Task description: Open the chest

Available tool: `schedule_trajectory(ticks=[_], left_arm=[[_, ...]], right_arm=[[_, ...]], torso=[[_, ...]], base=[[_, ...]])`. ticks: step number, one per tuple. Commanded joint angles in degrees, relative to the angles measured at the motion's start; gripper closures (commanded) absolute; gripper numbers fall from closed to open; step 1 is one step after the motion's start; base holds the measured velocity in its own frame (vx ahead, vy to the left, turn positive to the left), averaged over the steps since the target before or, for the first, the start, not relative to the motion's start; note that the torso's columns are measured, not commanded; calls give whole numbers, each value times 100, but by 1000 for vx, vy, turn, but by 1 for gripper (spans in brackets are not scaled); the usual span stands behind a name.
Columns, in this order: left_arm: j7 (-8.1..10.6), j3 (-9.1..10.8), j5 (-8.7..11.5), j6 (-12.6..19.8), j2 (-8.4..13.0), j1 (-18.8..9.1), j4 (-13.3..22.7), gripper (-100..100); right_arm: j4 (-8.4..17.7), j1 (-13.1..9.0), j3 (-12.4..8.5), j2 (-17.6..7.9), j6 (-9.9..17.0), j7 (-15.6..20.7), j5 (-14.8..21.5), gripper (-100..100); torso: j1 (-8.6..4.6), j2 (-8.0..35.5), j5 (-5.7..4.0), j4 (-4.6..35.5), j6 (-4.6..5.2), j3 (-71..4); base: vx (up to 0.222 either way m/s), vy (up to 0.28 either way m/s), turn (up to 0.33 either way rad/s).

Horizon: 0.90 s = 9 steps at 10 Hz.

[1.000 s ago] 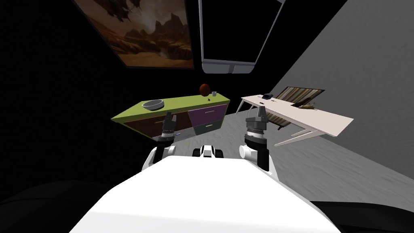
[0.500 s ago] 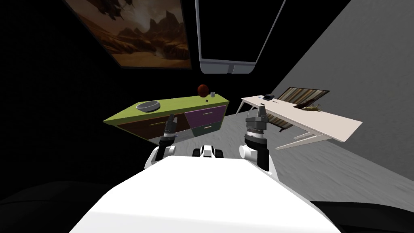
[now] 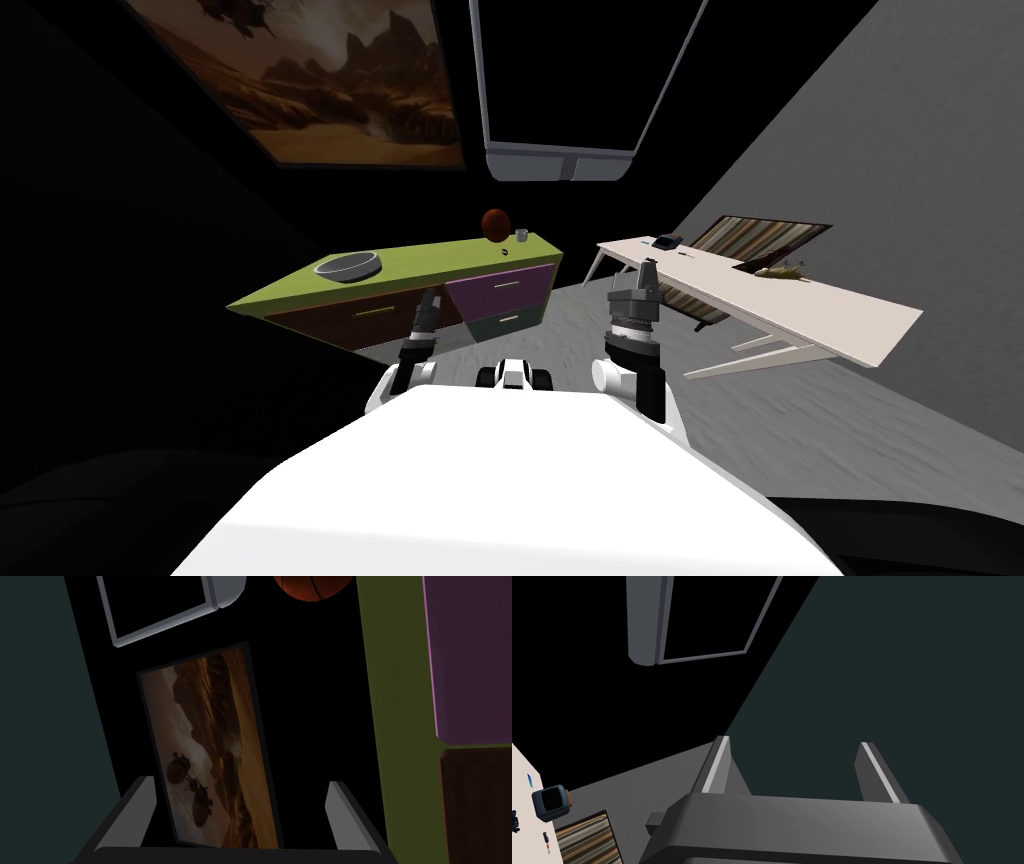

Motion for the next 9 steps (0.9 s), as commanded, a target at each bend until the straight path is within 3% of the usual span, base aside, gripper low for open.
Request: schedule_trajectory(ticks=[1, 9], left_arm=[[-50, 36, 1, -63, -16, -84, 380, -100], [-169, 190, 27, -201, -51, -323, 1509, -100]], right_arm=[[0, 0, 0, 0, 0, 0, 0, 0], [0, 0, 0, 0, 0, 0, 0, 0]], torso=[[2, -5, 0, -1, 0, -2], [-2, -8, -1, -2, 0, -5]], base=[[111, -77, 21], [107, -103, 23]])
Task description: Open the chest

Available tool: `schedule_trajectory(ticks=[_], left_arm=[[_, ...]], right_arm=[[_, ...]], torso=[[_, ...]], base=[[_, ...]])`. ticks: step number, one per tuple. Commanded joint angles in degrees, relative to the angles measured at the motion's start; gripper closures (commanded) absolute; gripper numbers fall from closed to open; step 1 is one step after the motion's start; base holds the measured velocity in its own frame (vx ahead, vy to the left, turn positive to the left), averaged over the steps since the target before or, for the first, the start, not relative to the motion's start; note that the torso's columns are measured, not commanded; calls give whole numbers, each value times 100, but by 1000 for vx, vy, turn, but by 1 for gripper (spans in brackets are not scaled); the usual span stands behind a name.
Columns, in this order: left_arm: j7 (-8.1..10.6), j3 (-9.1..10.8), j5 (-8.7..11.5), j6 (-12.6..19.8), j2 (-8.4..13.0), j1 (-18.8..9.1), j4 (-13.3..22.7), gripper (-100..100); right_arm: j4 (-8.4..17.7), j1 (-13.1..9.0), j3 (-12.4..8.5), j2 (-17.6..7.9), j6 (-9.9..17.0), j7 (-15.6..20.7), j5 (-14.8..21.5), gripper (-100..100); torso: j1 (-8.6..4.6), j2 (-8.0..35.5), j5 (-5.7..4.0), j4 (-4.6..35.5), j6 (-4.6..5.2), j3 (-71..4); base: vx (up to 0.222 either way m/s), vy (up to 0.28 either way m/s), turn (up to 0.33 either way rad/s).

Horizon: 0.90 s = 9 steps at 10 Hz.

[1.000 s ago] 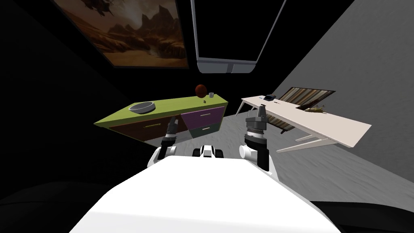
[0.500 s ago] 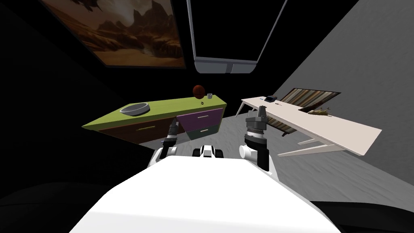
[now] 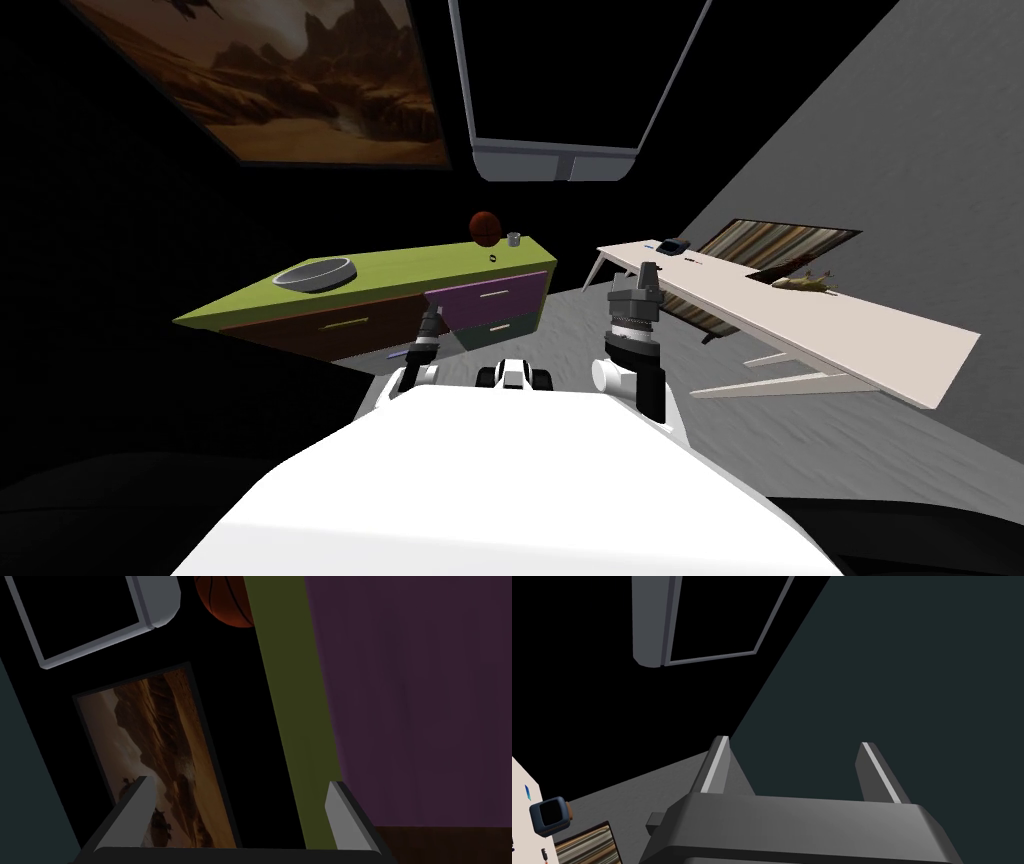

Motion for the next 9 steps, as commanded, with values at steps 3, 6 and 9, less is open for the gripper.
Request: schedule_trajectory(ticks=[3, 6, 9], left_arm=[[-61, 81, 15, -94, -53, -103, 600, -100], [-116, 153, 26, -161, -153, -211, 1113, -100], [-165, 216, 36, -220, -353, -308, 1572, -100]], right_arm=[[0, 0, 0, 0, 0, 0, 0, 0], [0, 0, 0, 0, 0, 0, 0, 0], [0, 0, 0, 0, 0, 0, 0, 0]], torso=[[-7, -4, -2, -2, 0, -3], [-2, 4, 0, 1, -1, 3], [-3, -2, -1, -1, 0, -2]], base=[[118, -117, 23], [102, -107, 26], [121, -121, 28]])
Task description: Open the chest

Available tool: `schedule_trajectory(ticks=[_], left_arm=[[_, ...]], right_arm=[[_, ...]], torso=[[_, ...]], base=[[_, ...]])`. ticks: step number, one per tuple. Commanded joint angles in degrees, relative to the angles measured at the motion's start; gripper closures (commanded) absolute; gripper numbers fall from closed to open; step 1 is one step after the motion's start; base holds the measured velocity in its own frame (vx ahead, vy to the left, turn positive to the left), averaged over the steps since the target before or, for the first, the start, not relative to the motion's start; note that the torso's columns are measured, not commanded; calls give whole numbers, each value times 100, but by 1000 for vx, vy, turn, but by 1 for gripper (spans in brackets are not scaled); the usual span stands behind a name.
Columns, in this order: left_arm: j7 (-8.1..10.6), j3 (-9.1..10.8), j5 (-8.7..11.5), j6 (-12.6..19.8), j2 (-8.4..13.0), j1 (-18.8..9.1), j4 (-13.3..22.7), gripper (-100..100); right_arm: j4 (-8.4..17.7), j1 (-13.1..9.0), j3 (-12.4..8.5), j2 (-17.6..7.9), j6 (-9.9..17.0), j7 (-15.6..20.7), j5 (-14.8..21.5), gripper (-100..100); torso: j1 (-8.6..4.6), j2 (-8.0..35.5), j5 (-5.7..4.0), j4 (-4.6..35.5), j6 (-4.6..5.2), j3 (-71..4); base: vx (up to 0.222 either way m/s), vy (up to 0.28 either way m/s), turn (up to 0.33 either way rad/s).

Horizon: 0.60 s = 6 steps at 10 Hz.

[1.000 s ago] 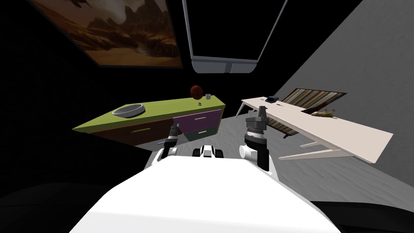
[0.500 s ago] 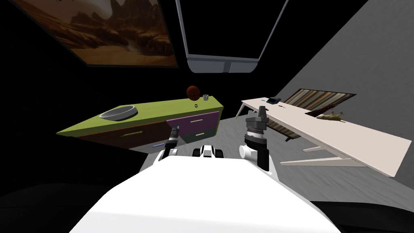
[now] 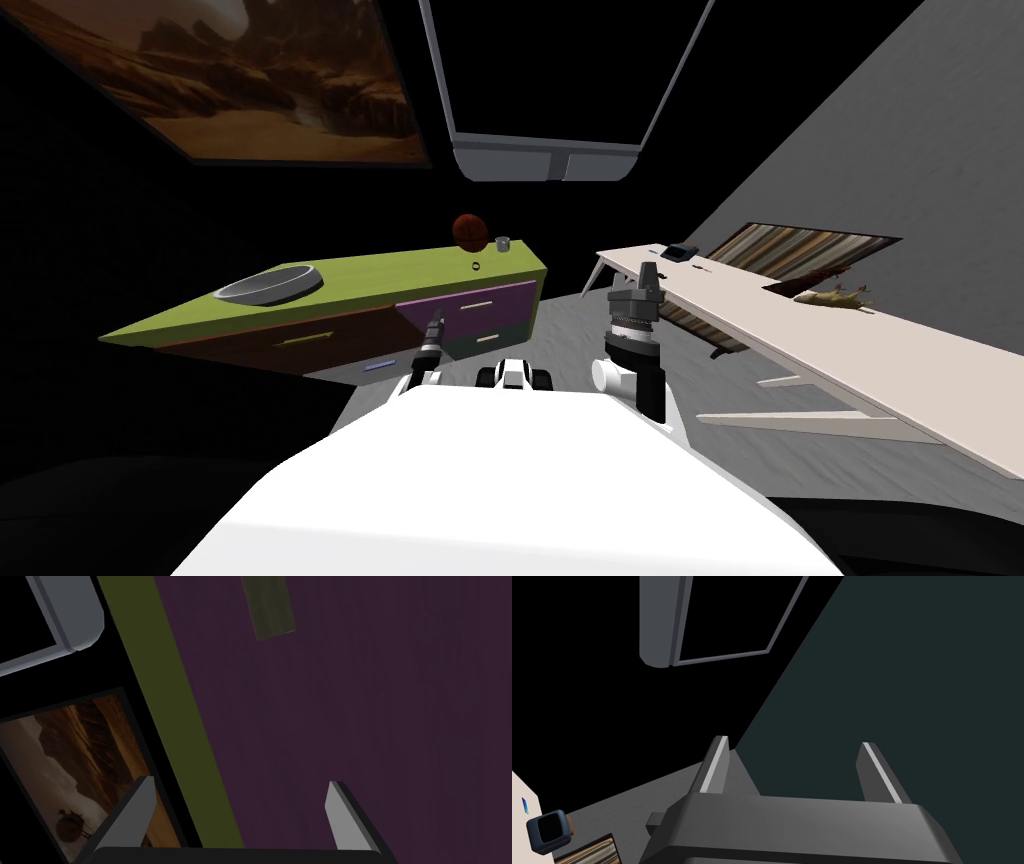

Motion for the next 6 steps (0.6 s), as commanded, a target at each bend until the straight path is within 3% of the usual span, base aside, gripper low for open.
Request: schedule_trajectory(ticks=[1, 6], left_arm=[[-66, 42, -2, -63, -253, -88, 390, -100], [-103, 90, 5, -108, -856, -159, 725, -100]], right_arm=[[0, 0, 0, 0, 0, 0, 0, 0], [0, -1, 0, -1, 0, 0, 0, 0]], torso=[[-3, 8, 0, 2, 0, 5], [10, 10, 3, 3, 0, 6]], base=[[93, -106, 27], [62, -76, 11]])
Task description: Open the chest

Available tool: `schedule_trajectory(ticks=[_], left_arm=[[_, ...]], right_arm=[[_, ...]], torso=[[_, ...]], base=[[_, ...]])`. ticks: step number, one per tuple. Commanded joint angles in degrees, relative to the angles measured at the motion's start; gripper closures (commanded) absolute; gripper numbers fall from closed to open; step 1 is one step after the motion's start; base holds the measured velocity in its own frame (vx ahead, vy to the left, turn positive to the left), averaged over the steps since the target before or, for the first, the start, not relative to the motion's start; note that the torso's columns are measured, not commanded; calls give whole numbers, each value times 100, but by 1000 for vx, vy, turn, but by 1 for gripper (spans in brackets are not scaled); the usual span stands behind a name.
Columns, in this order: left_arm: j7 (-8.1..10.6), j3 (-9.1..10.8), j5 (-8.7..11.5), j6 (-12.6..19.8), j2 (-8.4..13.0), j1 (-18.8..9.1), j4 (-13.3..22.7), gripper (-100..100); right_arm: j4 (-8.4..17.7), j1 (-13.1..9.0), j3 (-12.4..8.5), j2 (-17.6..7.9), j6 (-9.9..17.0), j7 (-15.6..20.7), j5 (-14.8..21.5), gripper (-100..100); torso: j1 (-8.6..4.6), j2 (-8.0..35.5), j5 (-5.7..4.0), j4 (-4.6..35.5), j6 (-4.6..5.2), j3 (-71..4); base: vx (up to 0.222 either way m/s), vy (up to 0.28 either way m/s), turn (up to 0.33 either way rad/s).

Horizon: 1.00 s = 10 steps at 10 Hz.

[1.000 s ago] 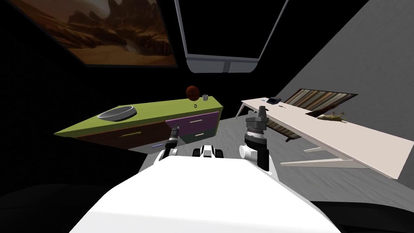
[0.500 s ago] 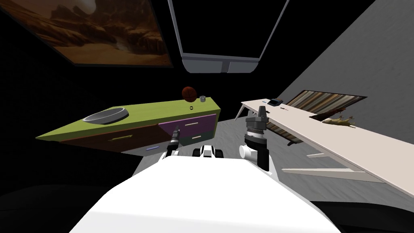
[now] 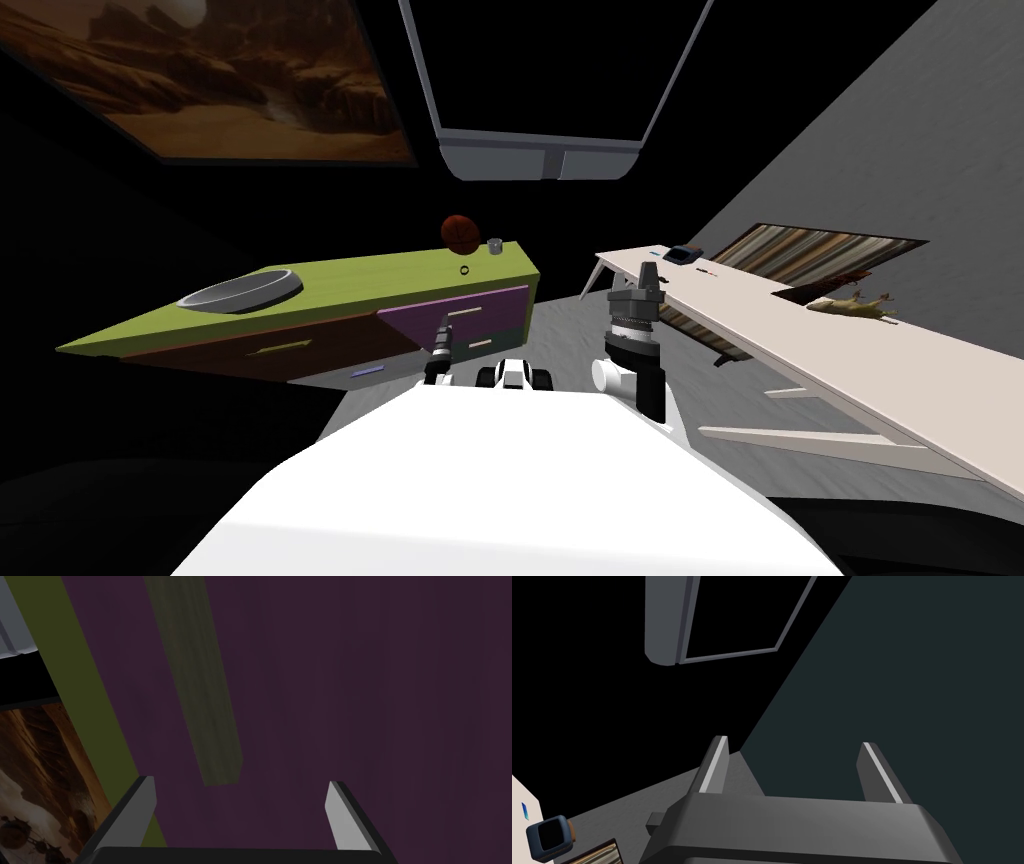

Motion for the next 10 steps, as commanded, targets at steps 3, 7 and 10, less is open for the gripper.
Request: schedule_trajectory(ticks=[3, 7, 10], left_arm=[[-13, 42, 3, 224, -88, -133, -72, -100], [0, -8, -12, 117, -104, -39, -127, 100], [25, -39, -29, 245, -94, 37, -228, 100]], right_arm=[[0, 0, -1, -1, 0, 0, 0, 0], [0, -2, 0, 0, 0, 0, 0, 0], [1, -3, 0, 0, 1, 0, 0, 0]], torso=[[4, -6, 1, -1, 0, -3], [10, -21, 26, -35, 0, -3], [11, -5, 18, -23, -6, 1]], base=[[35, 7, -8], [-29, -13, 8], [-185, -48, 5]])
